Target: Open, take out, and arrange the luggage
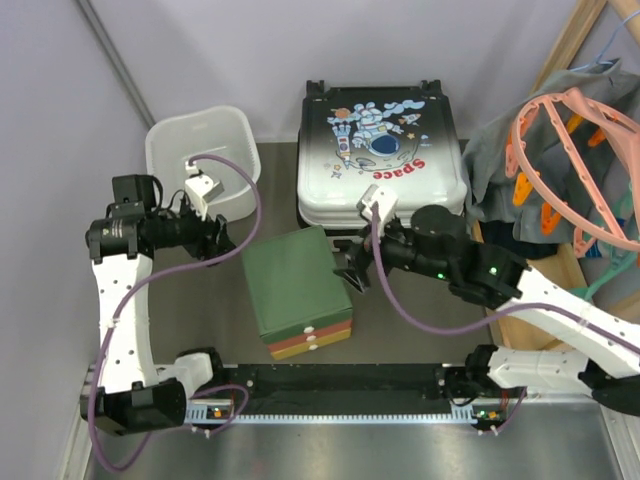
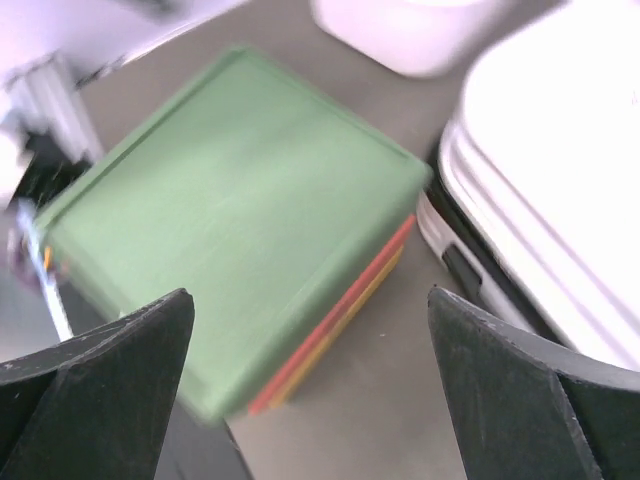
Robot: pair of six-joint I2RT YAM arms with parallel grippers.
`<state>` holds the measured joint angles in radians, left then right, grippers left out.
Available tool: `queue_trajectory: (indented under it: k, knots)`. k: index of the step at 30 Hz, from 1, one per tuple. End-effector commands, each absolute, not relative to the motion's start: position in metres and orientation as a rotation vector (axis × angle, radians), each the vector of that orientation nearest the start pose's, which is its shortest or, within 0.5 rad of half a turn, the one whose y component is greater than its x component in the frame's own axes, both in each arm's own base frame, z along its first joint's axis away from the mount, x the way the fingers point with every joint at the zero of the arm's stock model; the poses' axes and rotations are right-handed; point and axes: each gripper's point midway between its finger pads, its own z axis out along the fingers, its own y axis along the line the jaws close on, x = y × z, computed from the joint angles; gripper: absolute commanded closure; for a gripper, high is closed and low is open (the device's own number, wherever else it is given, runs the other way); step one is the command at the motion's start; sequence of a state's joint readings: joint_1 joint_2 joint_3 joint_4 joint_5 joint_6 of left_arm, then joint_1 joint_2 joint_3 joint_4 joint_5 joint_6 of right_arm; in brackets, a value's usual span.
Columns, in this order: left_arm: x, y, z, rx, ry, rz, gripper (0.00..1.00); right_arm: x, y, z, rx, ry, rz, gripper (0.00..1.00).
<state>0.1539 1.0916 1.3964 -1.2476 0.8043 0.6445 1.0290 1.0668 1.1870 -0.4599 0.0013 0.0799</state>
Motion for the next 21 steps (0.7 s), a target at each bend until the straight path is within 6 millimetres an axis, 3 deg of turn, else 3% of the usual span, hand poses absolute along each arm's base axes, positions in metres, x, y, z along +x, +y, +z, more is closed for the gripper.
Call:
queue_trajectory:
  k: [1, 2, 4, 9, 12, 13, 15, 16, 18, 19, 20, 21]
  knots:
    - [0.239, -0.076, 0.284, 0.813, 2.049, -0.592, 0.24, 0.122, 0.297, 0.288, -1.482, 1.448, 0.698, 0.01]
    - [0.239, -0.075, 0.282, 0.808, 2.059, -0.592, 0.24, 0.111, 0.295, 0.285, -1.532, 1.397, 0.701, 0.01]
    - [0.240, -0.074, 0.281, 0.805, 2.066, -0.577, 0.24, 0.106, 0.290, 0.268, -1.600, 1.352, 0.663, 0.01]
    - [0.239, -0.071, 0.283, 0.795, 2.070, -0.549, 0.24, 0.130, 0.279, 0.254, -1.521, 1.464, 0.515, 0.01]
    - [0.237, -0.072, 0.285, 0.797, 2.065, -0.556, 0.24, 0.124, 0.289, 0.239, -1.507, 1.515, 0.590, 0.01]
    - [0.236, -0.072, 0.285, 0.794, 2.065, -0.555, 0.24, 0.122, 0.291, 0.220, -1.510, 1.577, 0.604, 0.01]
    - [0.235, -0.073, 0.287, 0.794, 2.061, -0.555, 0.23, 0.123, 0.299, 0.210, -1.466, 1.601, 0.630, 0.01]
    - [0.233, -0.073, 0.288, 0.796, 2.058, -0.551, 0.23, 0.116, 0.301, 0.194, -1.466, 1.631, 0.659, 0.01]
    - [0.231, -0.073, 0.288, 0.799, 2.055, -0.549, 0.23, 0.112, 0.316, 0.198, -1.417, 1.561, 0.726, 0.01]
    - [0.230, -0.073, 0.290, 0.800, 2.051, -0.546, 0.23, 0.108, 0.318, 0.187, -1.415, 1.565, 0.737, 0.01]
    - [0.230, -0.072, 0.290, 0.803, 2.050, -0.538, 0.23, 0.110, 0.322, 0.186, -1.377, 1.568, 0.740, 0.01]
    - [0.230, -0.072, 0.291, 0.803, 2.051, -0.534, 0.23, 0.121, 0.332, 0.199, -1.282, 1.535, 0.751, 0.01]
